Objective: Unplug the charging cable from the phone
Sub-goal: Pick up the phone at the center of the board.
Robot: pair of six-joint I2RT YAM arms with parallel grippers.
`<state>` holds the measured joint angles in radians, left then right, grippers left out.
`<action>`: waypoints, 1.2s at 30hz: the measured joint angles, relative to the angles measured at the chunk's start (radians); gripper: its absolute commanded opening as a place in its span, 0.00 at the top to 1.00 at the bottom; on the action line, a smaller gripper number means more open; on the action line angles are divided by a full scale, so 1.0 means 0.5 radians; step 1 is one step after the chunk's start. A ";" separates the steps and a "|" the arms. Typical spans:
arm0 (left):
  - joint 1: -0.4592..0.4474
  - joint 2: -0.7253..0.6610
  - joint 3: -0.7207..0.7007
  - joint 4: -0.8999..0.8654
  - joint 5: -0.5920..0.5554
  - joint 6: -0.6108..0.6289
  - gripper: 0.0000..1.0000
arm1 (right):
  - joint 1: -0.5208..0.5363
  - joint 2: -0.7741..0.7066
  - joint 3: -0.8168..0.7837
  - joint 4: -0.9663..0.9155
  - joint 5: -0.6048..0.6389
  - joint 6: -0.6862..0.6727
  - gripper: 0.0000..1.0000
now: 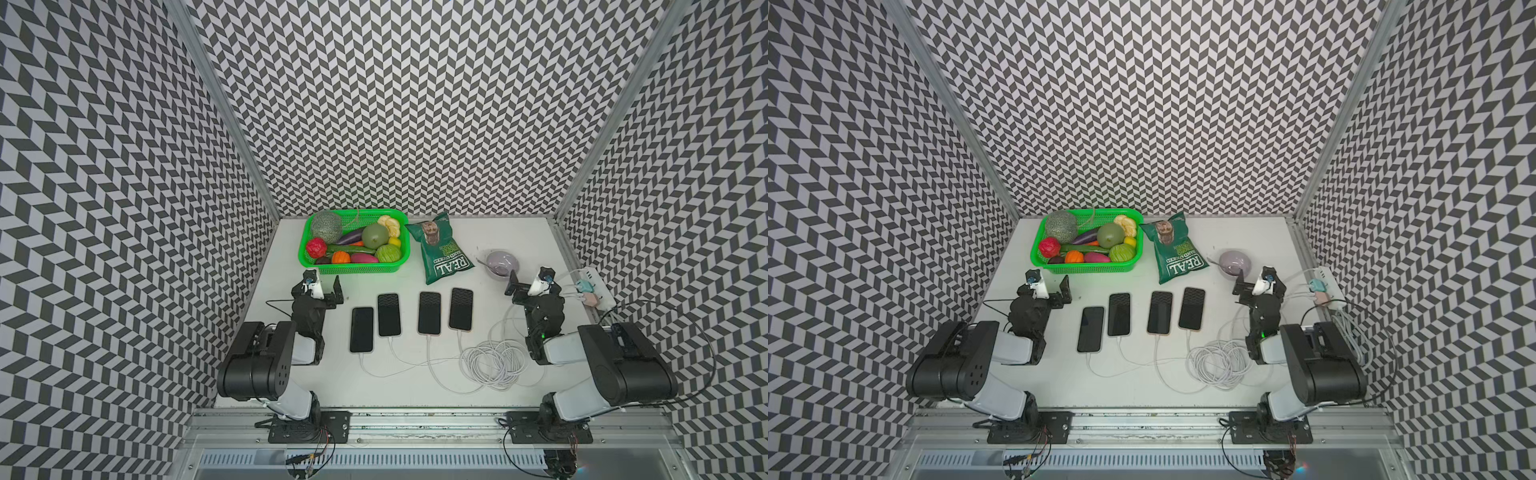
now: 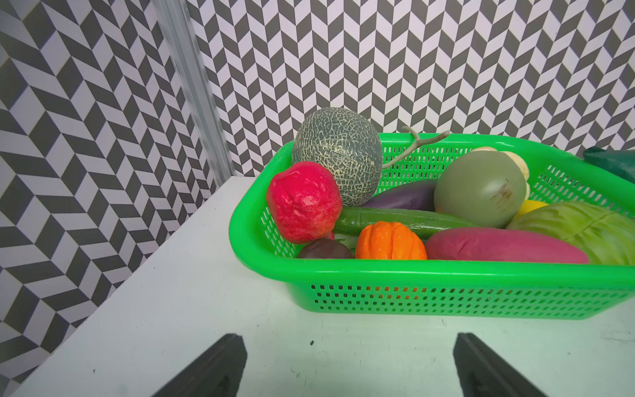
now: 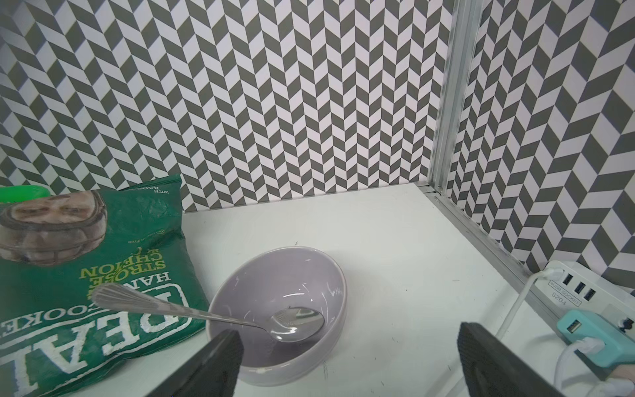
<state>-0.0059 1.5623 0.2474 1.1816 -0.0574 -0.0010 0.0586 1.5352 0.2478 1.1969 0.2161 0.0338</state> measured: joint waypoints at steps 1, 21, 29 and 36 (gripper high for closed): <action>0.000 0.000 0.000 0.000 0.000 0.000 0.00 | -0.002 0.000 0.000 0.000 -0.010 0.000 0.00; -0.046 -0.053 0.015 -0.075 -0.121 0.001 0.00 | 0.005 -0.034 0.013 -0.044 -0.022 -0.018 0.00; -0.186 -0.479 0.264 -0.637 -0.440 -0.156 0.00 | 0.034 -0.403 0.785 -1.162 -0.088 0.182 0.00; -0.407 -0.922 0.331 -1.186 -0.642 -0.577 0.01 | 0.034 -0.611 1.014 -1.788 -0.504 0.703 0.00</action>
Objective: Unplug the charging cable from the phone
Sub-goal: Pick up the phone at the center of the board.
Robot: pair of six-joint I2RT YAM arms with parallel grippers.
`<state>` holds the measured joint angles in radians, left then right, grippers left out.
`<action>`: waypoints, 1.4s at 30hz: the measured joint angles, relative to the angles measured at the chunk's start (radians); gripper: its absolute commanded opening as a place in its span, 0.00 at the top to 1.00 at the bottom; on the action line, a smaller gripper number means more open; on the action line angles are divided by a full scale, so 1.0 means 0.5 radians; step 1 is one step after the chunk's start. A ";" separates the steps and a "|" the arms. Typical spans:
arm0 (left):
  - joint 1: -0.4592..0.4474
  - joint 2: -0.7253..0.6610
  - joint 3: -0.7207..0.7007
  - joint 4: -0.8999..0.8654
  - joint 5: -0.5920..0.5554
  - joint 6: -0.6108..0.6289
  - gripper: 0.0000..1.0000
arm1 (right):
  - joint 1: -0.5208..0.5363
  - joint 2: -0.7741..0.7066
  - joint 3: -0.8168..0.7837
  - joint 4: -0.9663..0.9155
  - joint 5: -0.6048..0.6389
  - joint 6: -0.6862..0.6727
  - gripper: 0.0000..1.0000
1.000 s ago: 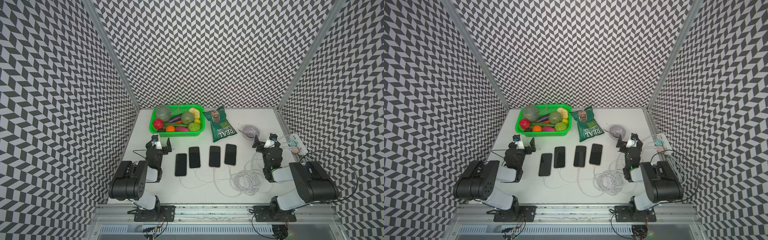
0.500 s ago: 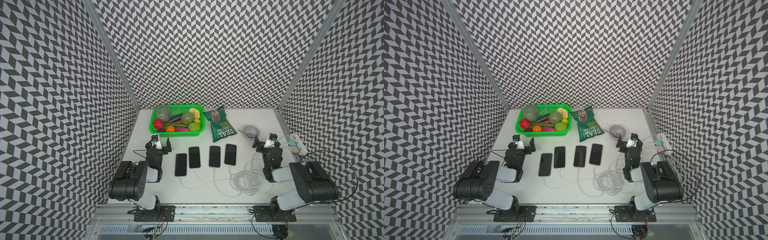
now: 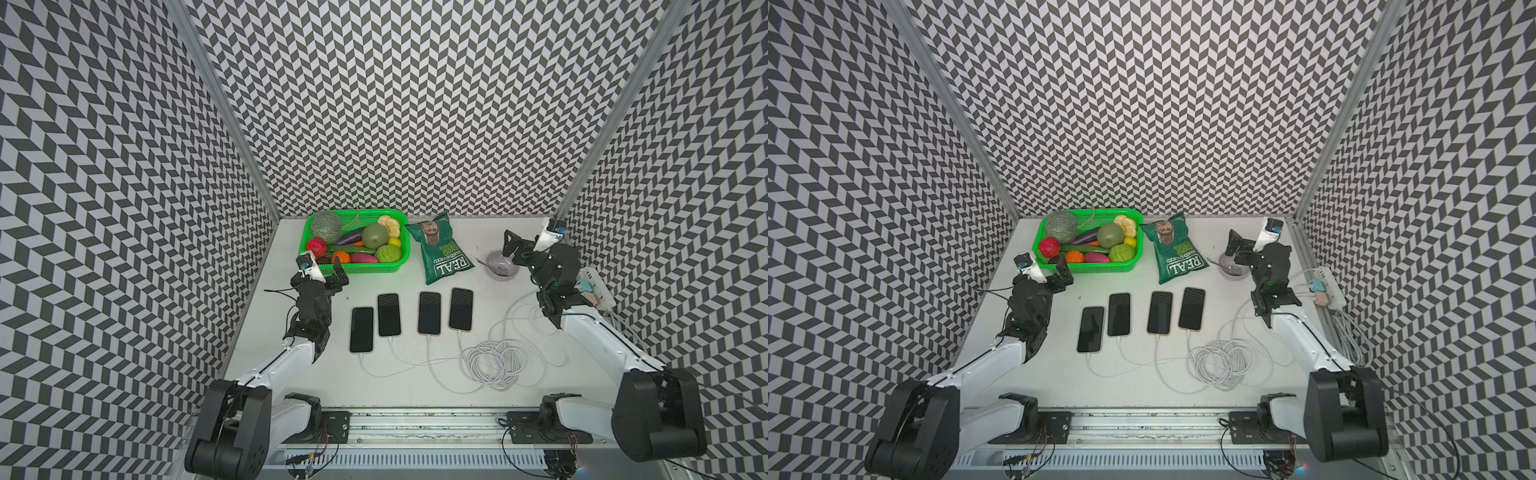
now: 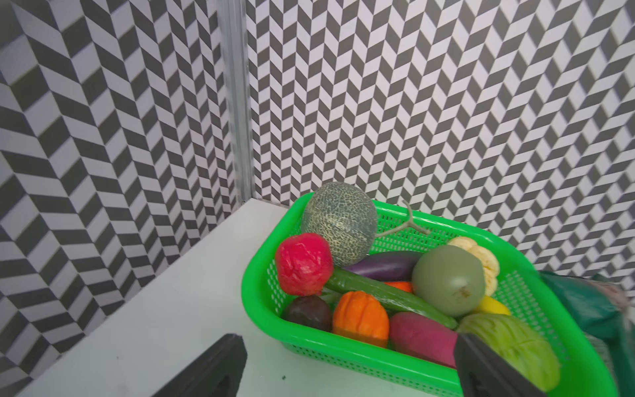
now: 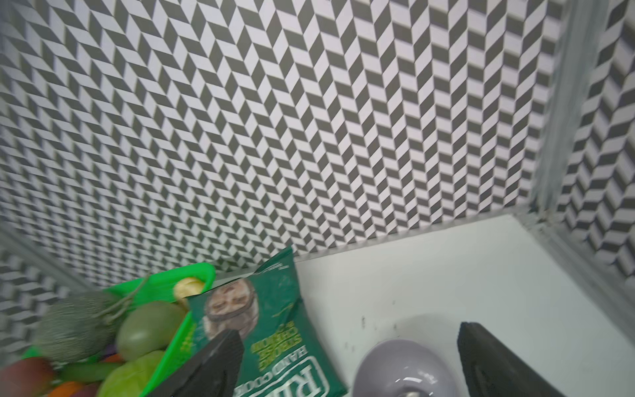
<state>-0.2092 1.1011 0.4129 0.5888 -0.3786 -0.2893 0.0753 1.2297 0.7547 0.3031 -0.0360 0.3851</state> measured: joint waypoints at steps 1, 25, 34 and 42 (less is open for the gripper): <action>-0.010 -0.076 -0.016 -0.069 -0.027 -0.118 0.00 | -0.002 -0.029 -0.002 -0.067 -0.048 0.104 0.00; -0.002 0.063 0.803 -1.869 0.697 -0.410 0.00 | 1.073 -0.335 -0.021 -0.620 0.058 0.169 0.00; -0.108 0.419 0.929 -2.119 0.727 -0.134 0.00 | 1.469 -0.368 -0.080 -0.623 0.314 0.228 0.00; -0.295 0.656 0.929 -2.184 0.689 -0.082 0.00 | 1.742 -0.343 -0.099 -0.623 0.456 0.320 0.00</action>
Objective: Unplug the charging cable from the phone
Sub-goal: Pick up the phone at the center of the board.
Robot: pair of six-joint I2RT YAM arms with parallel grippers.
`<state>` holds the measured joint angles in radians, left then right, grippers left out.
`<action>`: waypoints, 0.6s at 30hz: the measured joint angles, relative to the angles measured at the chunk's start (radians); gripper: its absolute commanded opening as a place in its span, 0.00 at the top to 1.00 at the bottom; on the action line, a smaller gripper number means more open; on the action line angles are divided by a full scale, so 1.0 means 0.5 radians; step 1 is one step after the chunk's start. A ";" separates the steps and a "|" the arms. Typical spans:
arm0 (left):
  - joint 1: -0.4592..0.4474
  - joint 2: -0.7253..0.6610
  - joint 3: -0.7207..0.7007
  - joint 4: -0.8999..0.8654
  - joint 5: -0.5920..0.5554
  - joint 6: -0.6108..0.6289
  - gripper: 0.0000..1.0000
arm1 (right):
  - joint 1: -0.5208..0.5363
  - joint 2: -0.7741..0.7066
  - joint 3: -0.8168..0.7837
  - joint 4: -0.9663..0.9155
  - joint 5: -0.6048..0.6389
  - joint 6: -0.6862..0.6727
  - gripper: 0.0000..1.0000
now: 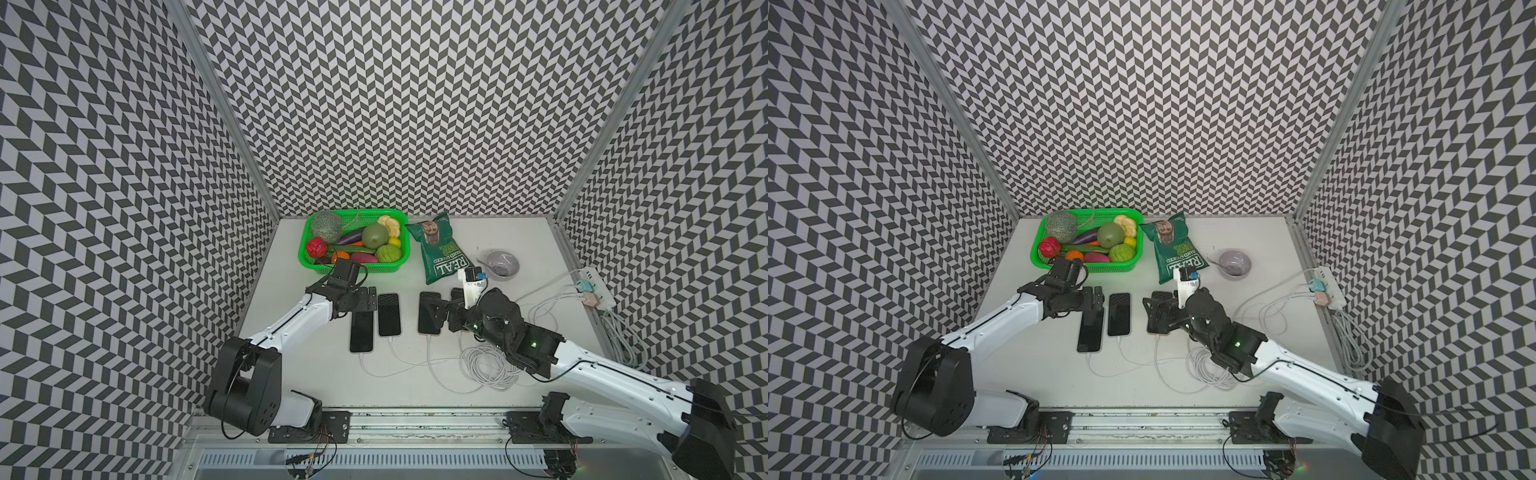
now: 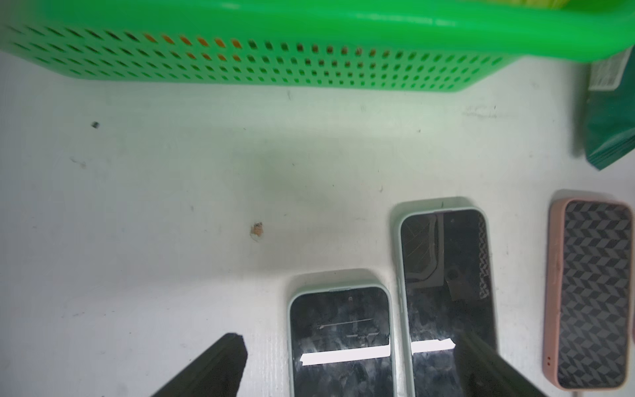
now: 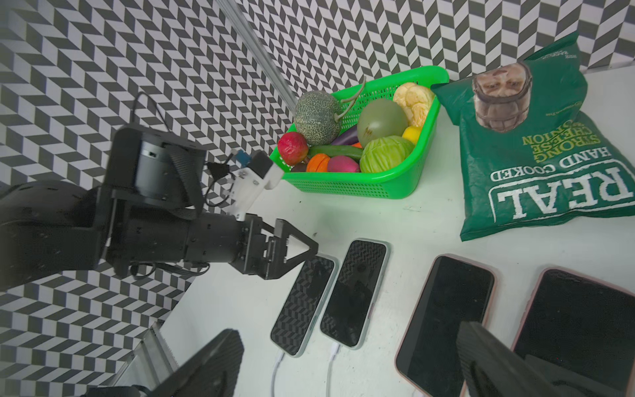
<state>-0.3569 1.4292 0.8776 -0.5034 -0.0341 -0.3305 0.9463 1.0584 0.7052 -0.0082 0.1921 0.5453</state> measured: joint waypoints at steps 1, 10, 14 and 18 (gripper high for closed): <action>-0.018 0.031 0.000 -0.002 -0.008 0.002 0.00 | 0.035 0.011 0.000 0.001 0.014 0.010 0.00; -0.084 0.216 0.004 -0.035 -0.133 0.017 0.00 | 0.243 0.064 -0.008 0.019 0.083 0.079 0.00; -0.084 0.285 0.005 -0.051 -0.187 0.034 0.01 | 0.269 0.085 -0.008 0.026 0.090 0.086 0.00; -0.084 0.294 0.005 -0.058 -0.204 0.046 0.03 | 0.278 0.088 -0.008 0.027 0.105 0.095 0.00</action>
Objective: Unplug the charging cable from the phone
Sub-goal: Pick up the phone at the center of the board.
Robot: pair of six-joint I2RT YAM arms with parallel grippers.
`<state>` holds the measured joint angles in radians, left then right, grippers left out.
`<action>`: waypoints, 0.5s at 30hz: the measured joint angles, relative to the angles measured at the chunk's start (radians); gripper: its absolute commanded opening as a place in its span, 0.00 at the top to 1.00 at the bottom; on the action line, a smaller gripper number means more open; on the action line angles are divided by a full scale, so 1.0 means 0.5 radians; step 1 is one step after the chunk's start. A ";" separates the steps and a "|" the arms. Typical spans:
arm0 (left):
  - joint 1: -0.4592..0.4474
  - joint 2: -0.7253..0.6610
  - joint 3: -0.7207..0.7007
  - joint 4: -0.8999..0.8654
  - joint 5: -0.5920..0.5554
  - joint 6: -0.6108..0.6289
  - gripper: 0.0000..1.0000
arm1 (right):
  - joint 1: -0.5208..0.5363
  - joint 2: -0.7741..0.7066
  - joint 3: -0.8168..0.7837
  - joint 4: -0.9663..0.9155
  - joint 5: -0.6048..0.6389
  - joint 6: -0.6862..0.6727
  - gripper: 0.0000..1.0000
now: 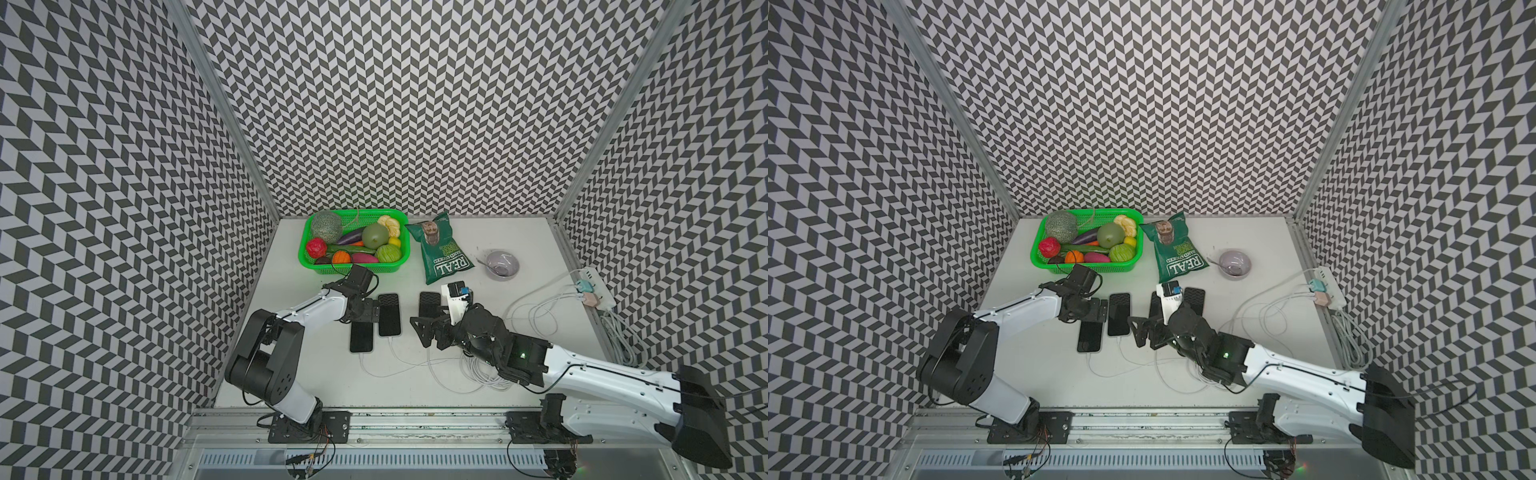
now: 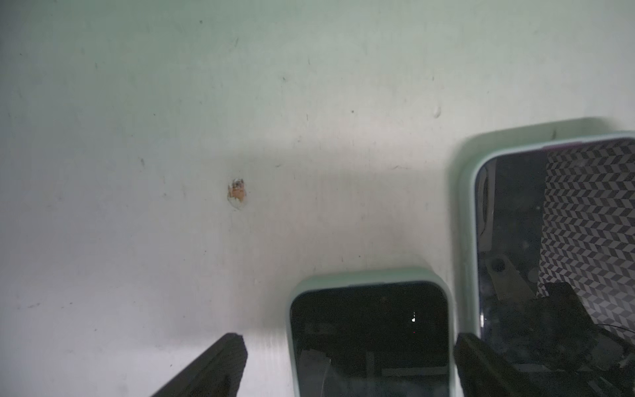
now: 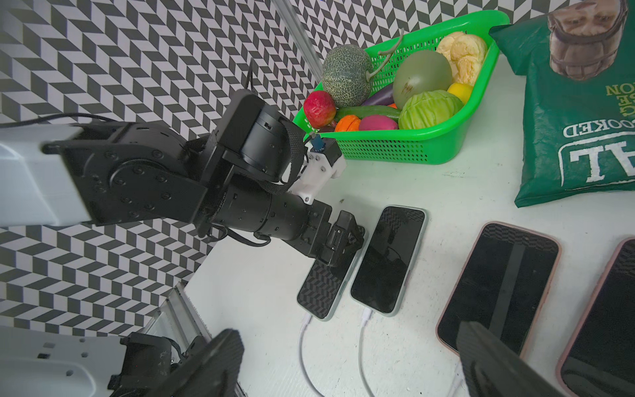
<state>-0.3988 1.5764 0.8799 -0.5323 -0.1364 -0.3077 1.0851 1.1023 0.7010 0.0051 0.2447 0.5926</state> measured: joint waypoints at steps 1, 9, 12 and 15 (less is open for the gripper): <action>0.000 0.001 -0.001 0.001 0.001 0.002 0.04 | 0.001 0.000 0.000 -0.001 0.008 0.002 0.00; -0.008 0.029 -0.001 0.013 0.031 0.003 0.05 | 0.001 0.015 0.000 0.001 0.027 0.005 0.00; -0.014 0.032 -0.001 0.013 0.034 0.003 0.04 | 0.001 0.030 0.000 0.004 0.027 0.005 0.00; -0.015 0.032 -0.002 0.012 0.034 0.002 0.03 | 0.001 0.047 0.000 0.006 0.026 0.005 0.00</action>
<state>-0.4065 1.5925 0.8787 -0.5262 -0.1192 -0.3065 1.0855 1.1259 0.7010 0.0082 0.2577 0.5953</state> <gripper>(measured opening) 0.970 0.997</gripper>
